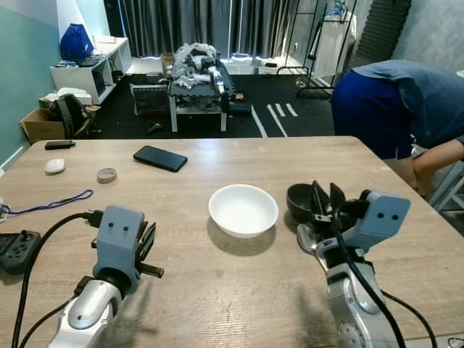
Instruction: Setting the table
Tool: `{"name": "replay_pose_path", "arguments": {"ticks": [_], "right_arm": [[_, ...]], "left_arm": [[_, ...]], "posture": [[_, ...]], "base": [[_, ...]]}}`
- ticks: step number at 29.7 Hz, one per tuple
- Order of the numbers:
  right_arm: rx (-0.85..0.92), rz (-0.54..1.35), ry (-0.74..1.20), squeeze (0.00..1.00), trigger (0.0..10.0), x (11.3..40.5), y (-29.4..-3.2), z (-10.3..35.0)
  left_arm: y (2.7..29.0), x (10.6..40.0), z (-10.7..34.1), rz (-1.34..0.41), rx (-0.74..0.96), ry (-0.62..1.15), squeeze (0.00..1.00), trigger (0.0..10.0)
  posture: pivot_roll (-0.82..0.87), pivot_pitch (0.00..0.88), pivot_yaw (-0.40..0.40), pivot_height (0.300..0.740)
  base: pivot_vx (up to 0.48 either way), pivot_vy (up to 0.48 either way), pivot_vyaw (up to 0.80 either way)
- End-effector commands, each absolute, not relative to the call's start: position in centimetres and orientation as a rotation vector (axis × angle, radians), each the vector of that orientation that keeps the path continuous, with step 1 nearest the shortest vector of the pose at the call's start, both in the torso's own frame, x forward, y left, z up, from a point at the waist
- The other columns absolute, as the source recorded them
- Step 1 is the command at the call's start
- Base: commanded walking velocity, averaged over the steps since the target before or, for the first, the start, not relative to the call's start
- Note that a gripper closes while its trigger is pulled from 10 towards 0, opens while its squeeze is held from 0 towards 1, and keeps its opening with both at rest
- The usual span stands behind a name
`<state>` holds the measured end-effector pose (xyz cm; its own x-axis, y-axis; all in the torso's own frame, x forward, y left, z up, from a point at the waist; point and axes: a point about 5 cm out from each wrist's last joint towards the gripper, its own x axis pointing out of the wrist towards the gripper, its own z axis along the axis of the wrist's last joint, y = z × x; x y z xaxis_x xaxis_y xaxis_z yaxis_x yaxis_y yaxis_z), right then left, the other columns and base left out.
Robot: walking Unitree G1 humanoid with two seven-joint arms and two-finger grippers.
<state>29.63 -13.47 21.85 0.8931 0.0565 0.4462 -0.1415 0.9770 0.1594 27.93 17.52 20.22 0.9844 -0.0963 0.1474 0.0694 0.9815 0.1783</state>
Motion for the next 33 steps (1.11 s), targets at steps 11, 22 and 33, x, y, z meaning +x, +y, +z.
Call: {"name": "replay_pose_path", "arguments": {"ticks": [11, 22, 33], "right_arm": [[0.174, 0.151, -0.326, 0.0, 10.0, 29.6, -12.1, 18.9], [0.163, 0.139, -0.309, 0.0, 10.0, 29.7, -12.5, 18.5], [0.165, 0.133, -0.303, 0.0, 10.0, 29.8, -12.5, 18.3]], "left_arm": [[17.8, 27.7, 18.7, -0.037, 0.165, -0.118, 0.0, 10.0], [17.7, 27.7, 18.6, -0.018, 0.138, -0.121, 0.0, 10.0], [17.6, 27.7, 18.6, -0.022, 0.137, -0.123, 0.0, 10.0]], "posture": [[0.06, 0.086, 0.056, 0.74], [0.06, 0.099, 0.053, 0.74], [0.07, 0.101, 0.055, 0.74]], "base": [[0.0, 0.0, 0.0], [0.0, 0.0, 0.0], [-0.187, 0.0, 0.0]]}}
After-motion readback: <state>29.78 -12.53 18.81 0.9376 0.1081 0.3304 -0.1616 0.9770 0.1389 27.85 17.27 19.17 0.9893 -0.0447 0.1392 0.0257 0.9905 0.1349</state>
